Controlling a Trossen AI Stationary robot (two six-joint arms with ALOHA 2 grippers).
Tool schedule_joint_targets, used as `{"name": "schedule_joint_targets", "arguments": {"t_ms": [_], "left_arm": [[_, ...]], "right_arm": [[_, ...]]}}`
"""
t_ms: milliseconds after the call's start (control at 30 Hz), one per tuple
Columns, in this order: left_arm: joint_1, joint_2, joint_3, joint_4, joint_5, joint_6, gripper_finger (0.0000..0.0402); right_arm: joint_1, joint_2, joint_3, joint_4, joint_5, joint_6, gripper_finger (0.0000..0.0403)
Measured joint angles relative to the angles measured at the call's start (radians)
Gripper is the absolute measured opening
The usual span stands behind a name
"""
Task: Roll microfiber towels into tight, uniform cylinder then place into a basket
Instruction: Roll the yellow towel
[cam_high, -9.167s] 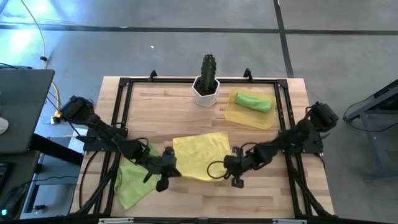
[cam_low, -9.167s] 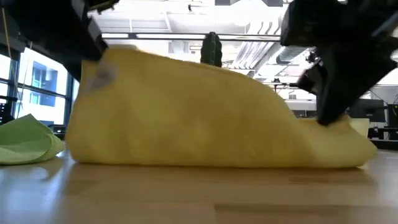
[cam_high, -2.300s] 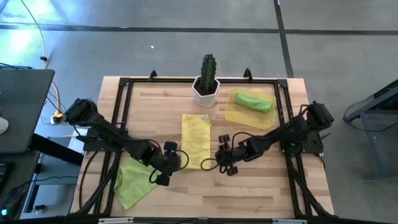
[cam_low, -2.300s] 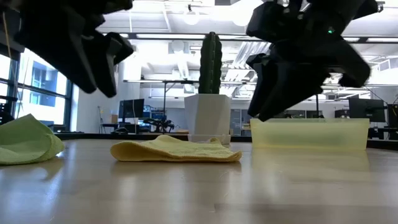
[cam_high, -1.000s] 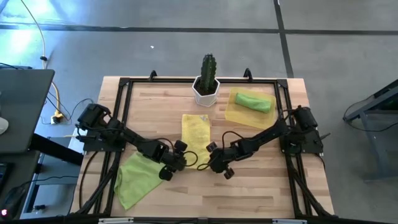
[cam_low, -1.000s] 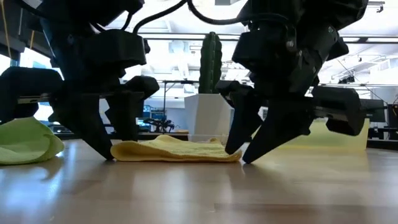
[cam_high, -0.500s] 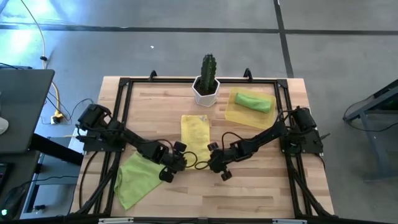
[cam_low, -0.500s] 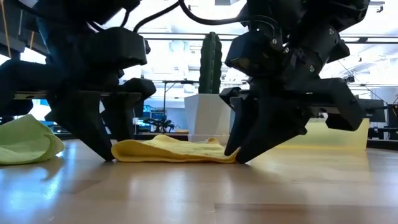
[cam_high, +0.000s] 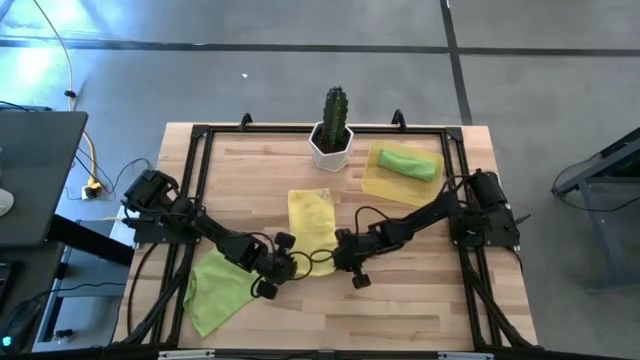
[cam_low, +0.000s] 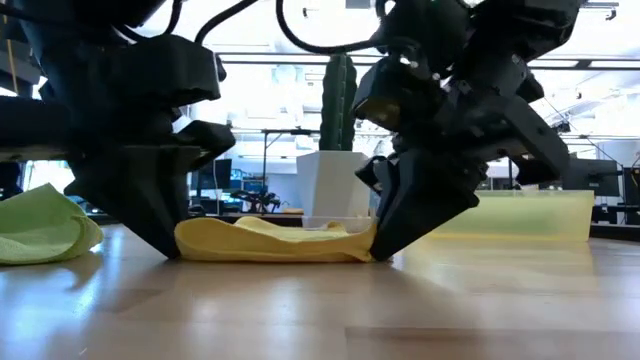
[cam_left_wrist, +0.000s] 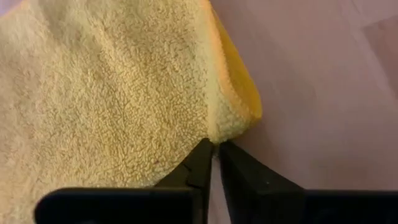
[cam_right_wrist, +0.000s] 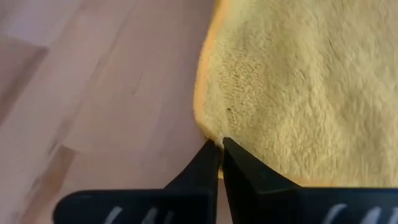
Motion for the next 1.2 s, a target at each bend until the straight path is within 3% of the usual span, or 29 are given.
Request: {"name": "schedule_joint_targets", "arguments": {"t_ms": [133,467,667,933,1200], "left_arm": [[-0.001,-0.003,0.0,0.005,0.062,-0.059,0.0004],[0.012,-0.004,0.0,0.035,0.142,-0.36,0.0001],[0.013,-0.01,0.0,0.071,0.169,-0.501,0.0],[0.013,-0.082,0.0,0.008,0.097,-0.687,0.0],[0.013,-0.087,0.0,-0.081,0.057,-0.92,0.0]], "right_arm": [[-0.026,0.001,-0.001,0.019,-0.066,0.09,0.0002],[-0.07,0.003,-0.003,0.068,-0.227,0.347,0.0001],[-0.072,0.003,-0.003,0.08,-0.228,0.457,0.0001],[-0.08,0.002,-0.003,0.091,-0.223,0.539,0.0001],[-0.086,0.0,-0.002,0.083,-0.049,0.548,0.0]]}}
